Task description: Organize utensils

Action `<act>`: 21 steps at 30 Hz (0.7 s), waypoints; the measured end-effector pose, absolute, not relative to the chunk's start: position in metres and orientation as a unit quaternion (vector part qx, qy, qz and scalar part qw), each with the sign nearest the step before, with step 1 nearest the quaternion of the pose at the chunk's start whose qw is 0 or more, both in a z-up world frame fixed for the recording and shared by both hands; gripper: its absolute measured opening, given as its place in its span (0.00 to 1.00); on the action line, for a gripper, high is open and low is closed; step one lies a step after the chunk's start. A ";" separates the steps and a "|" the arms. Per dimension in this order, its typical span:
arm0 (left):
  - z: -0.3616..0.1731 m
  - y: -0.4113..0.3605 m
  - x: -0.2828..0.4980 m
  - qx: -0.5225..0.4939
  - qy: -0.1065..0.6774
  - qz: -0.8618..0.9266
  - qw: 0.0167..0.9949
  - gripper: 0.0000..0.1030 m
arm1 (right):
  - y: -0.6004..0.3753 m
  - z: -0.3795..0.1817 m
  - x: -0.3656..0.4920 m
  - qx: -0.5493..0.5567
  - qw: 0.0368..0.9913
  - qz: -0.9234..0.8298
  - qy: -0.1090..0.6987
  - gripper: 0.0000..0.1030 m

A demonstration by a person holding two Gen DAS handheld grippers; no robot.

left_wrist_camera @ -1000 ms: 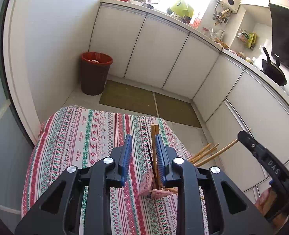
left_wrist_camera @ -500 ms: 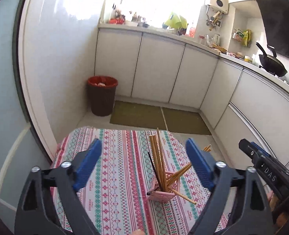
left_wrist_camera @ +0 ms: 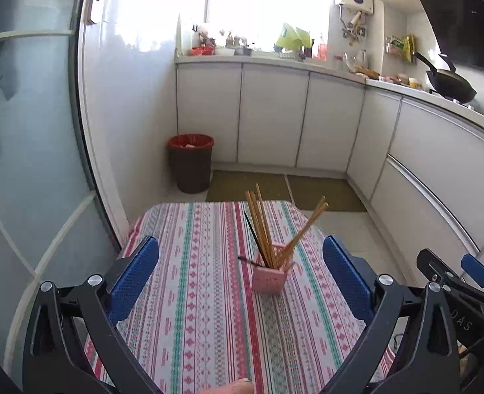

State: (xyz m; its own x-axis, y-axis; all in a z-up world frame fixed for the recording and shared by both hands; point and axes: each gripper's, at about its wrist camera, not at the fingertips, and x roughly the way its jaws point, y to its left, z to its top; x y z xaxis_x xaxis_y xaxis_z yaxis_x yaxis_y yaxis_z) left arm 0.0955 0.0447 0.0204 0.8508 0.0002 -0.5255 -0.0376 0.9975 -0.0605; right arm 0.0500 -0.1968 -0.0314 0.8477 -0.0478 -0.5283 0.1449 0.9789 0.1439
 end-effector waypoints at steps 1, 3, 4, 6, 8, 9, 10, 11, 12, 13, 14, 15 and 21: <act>0.020 0.044 0.089 -0.039 0.279 0.007 0.960 0.93 | -0.198 -0.032 0.041 0.087 0.956 -0.056 0.273 0.94; 0.020 0.040 0.075 -0.038 0.278 0.006 0.960 0.93 | -0.204 -0.034 0.022 0.095 0.953 -0.055 0.283 0.94; 0.019 0.038 0.067 -0.031 0.278 0.006 0.960 0.93 | -0.206 -0.034 0.014 0.101 0.951 -0.055 0.288 0.94; 0.018 0.033 0.054 -0.019 0.278 0.007 0.960 0.93 | -0.209 -0.035 0.001 0.104 0.947 -0.049 0.300 0.94; 0.017 0.032 0.046 -0.013 0.283 0.004 0.959 0.93 | -0.208 -0.033 -0.010 0.097 0.946 -0.052 0.303 0.94; 0.017 0.031 0.042 -0.011 0.286 -0.001 0.958 0.93 | -0.207 -0.032 -0.015 0.092 0.948 -0.059 0.299 0.94; 0.017 0.029 0.039 -0.009 0.288 -0.001 0.958 0.93 | -0.206 -0.030 -0.020 0.088 0.949 -0.065 0.295 0.93; 0.017 0.030 0.037 -0.007 0.288 0.001 0.958 0.93 | -0.204 -0.029 -0.023 0.084 0.950 -0.068 0.292 0.93; 0.017 0.031 0.035 -0.008 0.285 0.003 0.958 0.93 | -0.203 -0.027 -0.024 0.078 0.951 -0.069 0.292 0.93; 0.017 0.030 0.032 -0.008 0.284 0.002 0.959 0.93 | -0.202 -0.026 -0.026 0.076 0.951 -0.068 0.292 0.93; 0.018 0.030 0.031 -0.007 0.285 0.002 0.959 0.93 | -0.201 -0.026 -0.027 0.077 0.951 -0.066 0.293 0.93; 0.018 0.030 0.030 -0.006 0.284 0.003 0.959 0.93 | -0.201 -0.025 -0.028 0.078 0.951 -0.064 0.294 0.93; 0.018 0.032 0.027 -0.009 0.283 0.002 0.959 0.93 | -0.200 -0.027 -0.028 0.082 0.948 -0.056 0.303 0.93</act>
State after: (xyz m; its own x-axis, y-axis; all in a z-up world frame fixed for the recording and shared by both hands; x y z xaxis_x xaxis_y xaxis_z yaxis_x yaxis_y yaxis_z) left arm 0.0271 0.0319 0.0179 0.8394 -0.0021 -0.5435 -0.0085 0.9998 -0.0169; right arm -0.0276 -0.2001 -0.0268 0.8100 -0.0565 -0.5837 0.1555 0.9804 0.1209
